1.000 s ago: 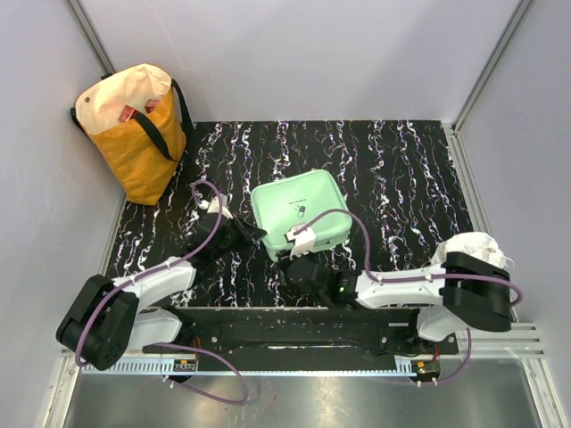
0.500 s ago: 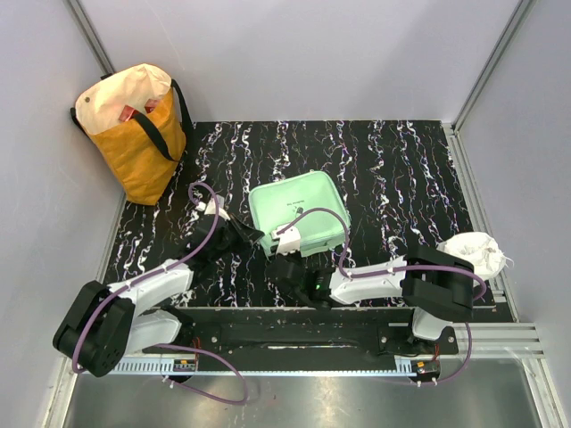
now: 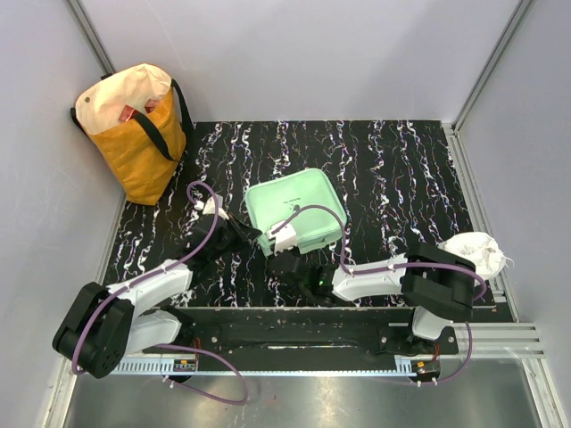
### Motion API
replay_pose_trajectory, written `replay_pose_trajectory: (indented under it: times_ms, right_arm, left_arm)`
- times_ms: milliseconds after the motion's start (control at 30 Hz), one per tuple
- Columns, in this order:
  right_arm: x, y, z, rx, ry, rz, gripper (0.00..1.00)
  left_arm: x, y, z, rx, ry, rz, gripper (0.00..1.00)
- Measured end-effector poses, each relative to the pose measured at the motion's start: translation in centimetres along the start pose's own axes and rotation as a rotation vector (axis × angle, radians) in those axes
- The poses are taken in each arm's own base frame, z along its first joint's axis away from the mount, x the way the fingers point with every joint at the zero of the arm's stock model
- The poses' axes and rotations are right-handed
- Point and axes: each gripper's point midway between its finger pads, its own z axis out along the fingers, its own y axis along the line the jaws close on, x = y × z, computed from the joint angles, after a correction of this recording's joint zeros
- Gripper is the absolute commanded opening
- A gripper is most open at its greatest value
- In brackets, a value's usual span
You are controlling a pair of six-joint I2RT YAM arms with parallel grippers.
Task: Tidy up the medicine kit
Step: Zip the medicine box at the center of the board.
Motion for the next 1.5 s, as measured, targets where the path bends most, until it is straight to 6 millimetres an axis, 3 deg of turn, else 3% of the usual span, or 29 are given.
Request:
replay_pose_trajectory:
  times_ms: [267,867,1100,1333,1500]
  right_arm:
    - [-0.5,-1.9,-0.6,-0.021,-0.029,0.033,0.00]
    - [-1.0,-3.6,-0.6,0.073,-0.071,0.123,0.00]
    - [-1.4,-4.5,-0.7,0.068,-0.147,0.061,0.00]
    - [-1.3,-4.5,0.3,-0.033,-0.107,-0.036,0.00]
    - [-1.8,-6.0,1.1,-0.063,-0.089,-0.032,0.00]
  left_arm:
    - [0.1,-0.2,-0.3,0.005,-0.005,0.001,0.00]
    - [0.5,-0.3,-1.0,0.014,0.000,-0.028,0.00]
    - [0.9,-0.6,-1.2,0.030,0.017,-0.029,0.00]
    - [0.7,0.0,-1.2,0.005,0.009,0.008,0.00]
    - [0.6,-0.1,-1.2,0.009,0.013,0.048,0.00]
